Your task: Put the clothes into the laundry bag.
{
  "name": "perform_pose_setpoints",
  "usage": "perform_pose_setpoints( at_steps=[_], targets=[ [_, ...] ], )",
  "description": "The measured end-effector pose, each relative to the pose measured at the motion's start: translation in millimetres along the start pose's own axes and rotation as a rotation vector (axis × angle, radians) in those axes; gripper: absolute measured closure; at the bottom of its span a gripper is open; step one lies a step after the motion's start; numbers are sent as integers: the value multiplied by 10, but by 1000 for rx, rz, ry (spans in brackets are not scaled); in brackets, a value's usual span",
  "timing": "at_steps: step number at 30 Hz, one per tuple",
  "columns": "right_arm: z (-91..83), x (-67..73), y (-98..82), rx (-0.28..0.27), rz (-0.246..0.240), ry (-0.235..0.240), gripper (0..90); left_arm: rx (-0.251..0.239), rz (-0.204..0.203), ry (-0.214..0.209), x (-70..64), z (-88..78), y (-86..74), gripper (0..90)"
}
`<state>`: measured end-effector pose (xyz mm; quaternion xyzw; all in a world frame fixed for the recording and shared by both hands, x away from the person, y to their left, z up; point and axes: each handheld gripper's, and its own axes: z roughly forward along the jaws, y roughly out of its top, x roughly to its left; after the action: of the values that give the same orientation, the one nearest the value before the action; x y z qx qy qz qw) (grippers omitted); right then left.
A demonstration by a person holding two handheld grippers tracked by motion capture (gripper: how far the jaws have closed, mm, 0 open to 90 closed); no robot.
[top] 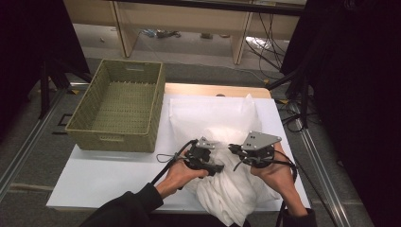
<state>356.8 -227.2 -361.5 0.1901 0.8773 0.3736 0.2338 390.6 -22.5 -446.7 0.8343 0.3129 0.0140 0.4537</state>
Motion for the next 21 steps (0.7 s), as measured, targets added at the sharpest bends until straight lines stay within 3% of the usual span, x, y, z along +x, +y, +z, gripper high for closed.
perform_pose_setpoints(
  at_steps=[2,4,7,10,12,14,16,19,21],
  targets=[
    [-31,-11,4,-8,-9,3,900,-37,-2,-2,47,-74,64,689],
    [-71,-11,26,-25,-5,5,900,-60,-8,31,78,-121,145,726],
    [-120,10,84,-28,-19,10,900,-113,-22,74,101,-87,283,740],
    [-156,35,84,-27,-22,8,900,-131,15,134,156,26,333,722],
    [-152,24,53,-14,-20,9,900,-92,17,181,283,156,294,683],
    [-105,3,-7,7,-9,8,900,-84,-59,158,389,240,228,620],
    [-68,5,-43,26,-3,12,900,-97,-108,115,408,152,200,554],
    [-37,-11,-64,27,0,14,900,-69,-116,77,351,-40,179,387],
    [-36,-20,-63,24,-4,13,900,-33,-97,75,280,-215,123,287]
  ],
)
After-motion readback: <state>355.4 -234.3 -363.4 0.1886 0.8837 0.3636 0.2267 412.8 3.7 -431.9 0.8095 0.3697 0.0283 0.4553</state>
